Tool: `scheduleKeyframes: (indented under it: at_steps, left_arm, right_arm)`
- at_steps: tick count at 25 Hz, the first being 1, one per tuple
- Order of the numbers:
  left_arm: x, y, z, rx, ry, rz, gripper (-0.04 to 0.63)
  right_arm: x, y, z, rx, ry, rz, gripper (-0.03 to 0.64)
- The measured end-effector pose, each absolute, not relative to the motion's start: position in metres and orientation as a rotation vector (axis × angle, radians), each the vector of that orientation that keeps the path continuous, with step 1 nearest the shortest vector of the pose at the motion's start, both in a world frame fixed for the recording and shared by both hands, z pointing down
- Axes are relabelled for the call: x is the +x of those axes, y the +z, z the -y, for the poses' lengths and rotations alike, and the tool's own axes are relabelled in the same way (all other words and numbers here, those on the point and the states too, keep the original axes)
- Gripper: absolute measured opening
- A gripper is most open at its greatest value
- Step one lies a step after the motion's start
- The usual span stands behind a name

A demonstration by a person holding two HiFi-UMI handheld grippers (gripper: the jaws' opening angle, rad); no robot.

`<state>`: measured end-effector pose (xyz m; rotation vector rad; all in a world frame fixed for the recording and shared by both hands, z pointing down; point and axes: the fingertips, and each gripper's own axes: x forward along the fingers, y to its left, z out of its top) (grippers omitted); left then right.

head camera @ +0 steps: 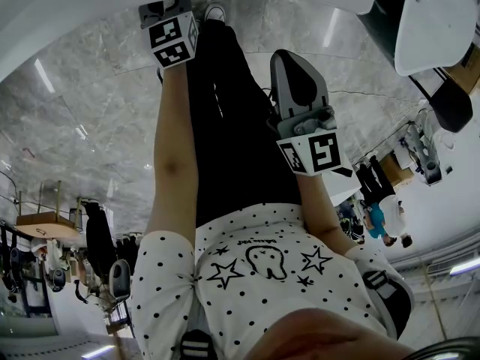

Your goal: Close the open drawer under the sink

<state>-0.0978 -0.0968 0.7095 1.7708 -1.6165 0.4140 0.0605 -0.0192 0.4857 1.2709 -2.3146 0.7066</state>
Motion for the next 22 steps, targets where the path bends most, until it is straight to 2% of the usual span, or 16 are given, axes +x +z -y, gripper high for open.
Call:
scheduleKeyframes:
  at_steps: [22]
  left_arm:
    - [-0.1,0.706,0.119,1.764,0.383,1.645,0.14]
  right_arm:
    - [0.068,0.488,0.022,1.278,0.717,2.306,0.014]
